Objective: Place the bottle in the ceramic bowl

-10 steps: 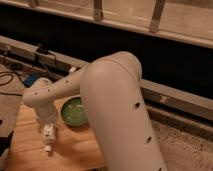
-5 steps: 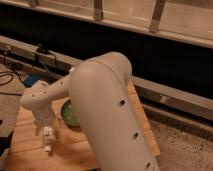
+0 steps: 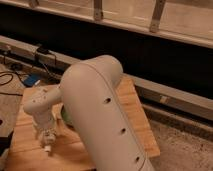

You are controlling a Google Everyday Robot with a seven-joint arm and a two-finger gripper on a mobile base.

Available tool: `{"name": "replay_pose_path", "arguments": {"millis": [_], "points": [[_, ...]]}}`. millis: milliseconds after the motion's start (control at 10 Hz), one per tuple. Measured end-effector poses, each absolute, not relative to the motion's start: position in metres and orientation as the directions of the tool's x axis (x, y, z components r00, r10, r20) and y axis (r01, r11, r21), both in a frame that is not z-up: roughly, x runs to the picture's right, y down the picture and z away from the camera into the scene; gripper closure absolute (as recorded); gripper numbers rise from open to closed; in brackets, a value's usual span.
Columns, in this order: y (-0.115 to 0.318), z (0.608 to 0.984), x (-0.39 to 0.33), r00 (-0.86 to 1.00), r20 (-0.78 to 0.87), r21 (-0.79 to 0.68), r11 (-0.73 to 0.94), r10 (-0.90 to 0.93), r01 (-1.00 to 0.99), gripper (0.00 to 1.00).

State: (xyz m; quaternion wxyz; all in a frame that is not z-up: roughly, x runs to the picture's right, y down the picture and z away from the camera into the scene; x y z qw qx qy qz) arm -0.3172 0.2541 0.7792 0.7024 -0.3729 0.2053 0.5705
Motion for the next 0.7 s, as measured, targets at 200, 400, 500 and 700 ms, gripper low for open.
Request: {"name": "replay_pose_path", "arguments": {"millis": [200, 400, 500, 700], "points": [[0.257, 0.786, -0.314, 0.269, -0.714, -0.294, 0.072, 0.647, -0.953, 0.49], [0.257, 0.783, -0.318, 0.297, -0.699, -0.315, 0.092, 0.651, -0.945, 0.69], [0.257, 0.780, -0.321, 0.311, -0.690, -0.326, 0.104, 0.653, -0.940, 0.79], [0.252, 0.773, -0.321, 0.327, -0.671, -0.338, 0.118, 0.666, -0.934, 0.95]]}}
